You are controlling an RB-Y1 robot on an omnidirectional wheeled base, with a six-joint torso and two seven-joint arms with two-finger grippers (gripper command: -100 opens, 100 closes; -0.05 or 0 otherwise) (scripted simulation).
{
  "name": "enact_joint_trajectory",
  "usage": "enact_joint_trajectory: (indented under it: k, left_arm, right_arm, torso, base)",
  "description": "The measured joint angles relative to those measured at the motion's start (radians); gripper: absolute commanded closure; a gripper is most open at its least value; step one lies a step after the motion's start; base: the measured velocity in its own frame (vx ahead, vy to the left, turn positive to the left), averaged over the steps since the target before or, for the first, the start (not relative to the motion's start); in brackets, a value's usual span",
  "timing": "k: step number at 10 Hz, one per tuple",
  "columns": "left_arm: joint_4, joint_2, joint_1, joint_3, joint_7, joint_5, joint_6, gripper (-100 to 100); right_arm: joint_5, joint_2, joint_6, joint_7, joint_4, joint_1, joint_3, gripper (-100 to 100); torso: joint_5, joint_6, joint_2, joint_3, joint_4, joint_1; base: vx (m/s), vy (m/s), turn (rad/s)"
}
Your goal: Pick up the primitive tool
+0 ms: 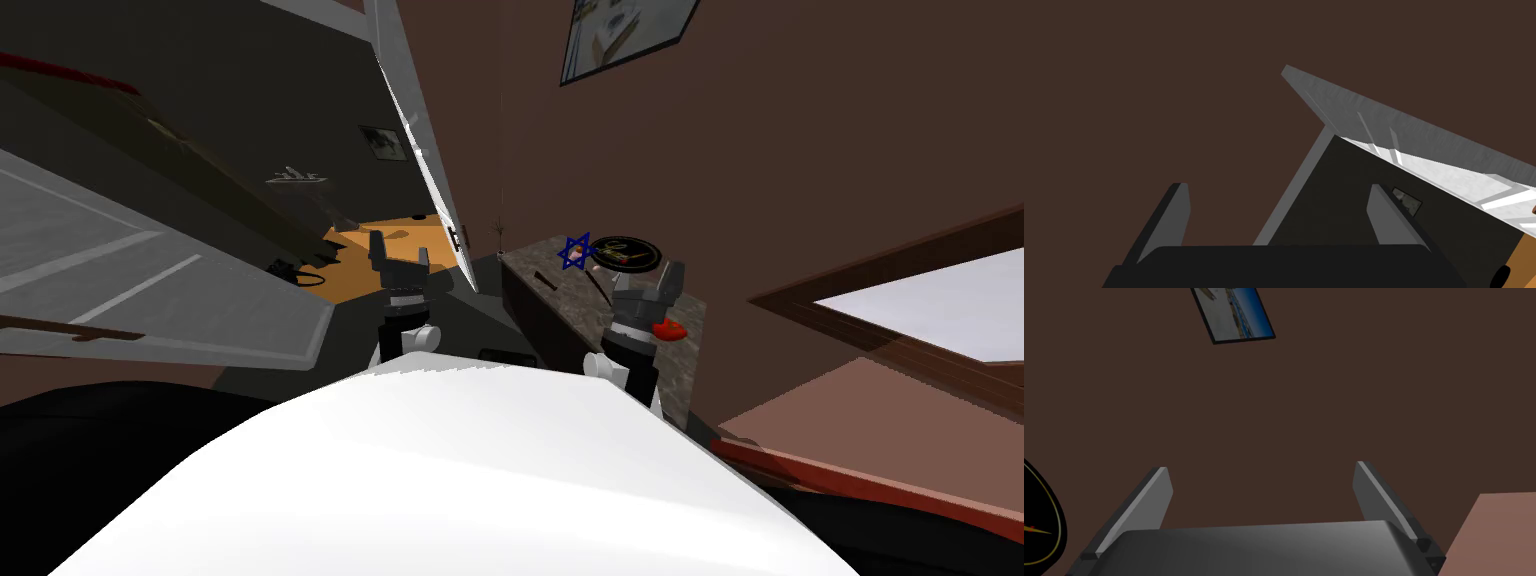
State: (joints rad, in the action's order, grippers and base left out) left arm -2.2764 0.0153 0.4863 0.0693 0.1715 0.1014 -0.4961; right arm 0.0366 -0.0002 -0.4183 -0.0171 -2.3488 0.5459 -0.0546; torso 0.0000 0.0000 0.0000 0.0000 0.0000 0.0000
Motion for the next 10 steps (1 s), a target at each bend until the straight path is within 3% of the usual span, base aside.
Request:
enact_joint_trajectory:
  k: [4,8,10]
  left_arm:
    - [0.0,0.0,-0.001,0.0,0.0,0.0,0.0,0]
    - [0.0,0.0,0.0,0.0,0.0,0.0,0.0,0]
    - [0.0,0.0,0.0,0.0,0.0,0.0,0.0,0]
  right_arm:
    - [-0.021,-0.096,-0.012,0.042,0.038,0.0,0.037,-100]
    - [-0.045,-0.202,-0.036,0.088,0.118,-0.006,0.077,-100]
    - [-0.055,-0.251,-0.035,0.104,0.134,-0.006,0.094,-100]
  torso:
    - [0.002,0.0,0.017,0.01,0.004,0.009]
    - [0.002,0.0,0.011,0.006,0.002,0.009]
    - [0.002,0.0,0.009,0.005,0.002,0.007]
  base:
    - [-0.226,0.135,0.076]
    - [-0.142,0.123,0.072]
    - [-0.107,0.106,0.067]
